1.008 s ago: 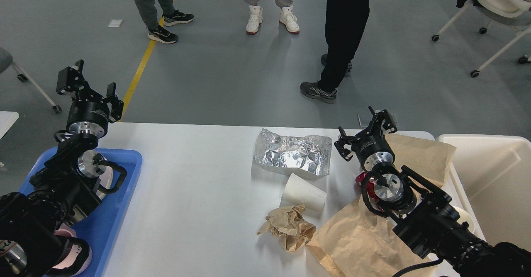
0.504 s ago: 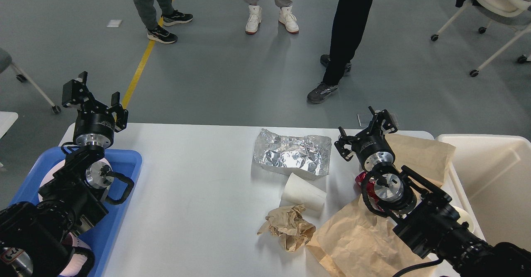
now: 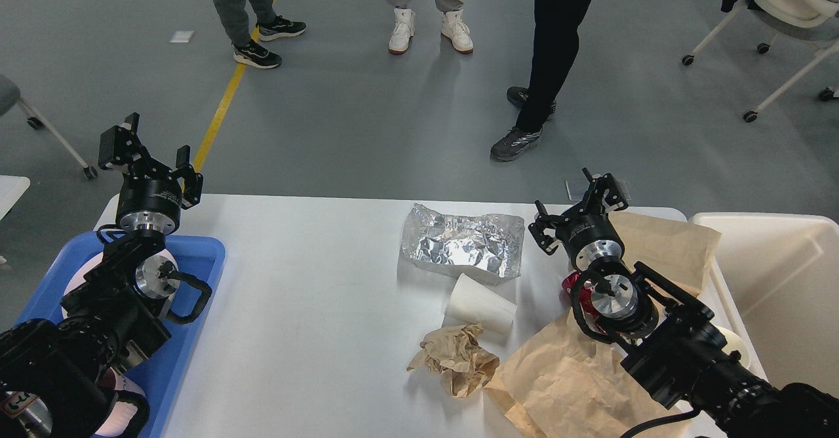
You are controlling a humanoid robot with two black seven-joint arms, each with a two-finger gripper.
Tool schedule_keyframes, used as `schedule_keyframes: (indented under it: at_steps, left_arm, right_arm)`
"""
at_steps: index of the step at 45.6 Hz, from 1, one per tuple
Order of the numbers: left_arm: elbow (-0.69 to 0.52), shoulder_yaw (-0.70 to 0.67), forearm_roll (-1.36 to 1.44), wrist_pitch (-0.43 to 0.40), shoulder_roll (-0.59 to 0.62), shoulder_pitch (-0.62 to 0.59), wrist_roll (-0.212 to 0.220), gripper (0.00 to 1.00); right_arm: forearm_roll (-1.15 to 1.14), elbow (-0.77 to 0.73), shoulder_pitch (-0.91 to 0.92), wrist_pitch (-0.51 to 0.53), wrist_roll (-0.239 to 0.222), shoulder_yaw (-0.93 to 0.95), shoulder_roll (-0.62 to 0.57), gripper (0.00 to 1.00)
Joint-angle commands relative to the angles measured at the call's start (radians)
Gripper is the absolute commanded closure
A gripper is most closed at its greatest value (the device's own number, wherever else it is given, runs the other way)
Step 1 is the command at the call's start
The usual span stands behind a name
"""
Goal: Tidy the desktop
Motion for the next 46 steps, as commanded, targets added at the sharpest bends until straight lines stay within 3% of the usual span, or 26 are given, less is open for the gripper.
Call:
schedule_keyframes:
  at_steps: [1,46]
  left_arm:
    - [0.0,0.0,0.0,0.0,0.0,0.0,0.0,0.04]
    - [0.0,0.002,0.0,0.0,0.0,0.0,0.0,0.04]
  right_arm:
    - [0.0,0.0,0.0,0.0,0.0,0.0,-0.001,0.0]
    - [0.0,-0.001,0.002,0.0,-0.006,0.0,-0.001,0.0]
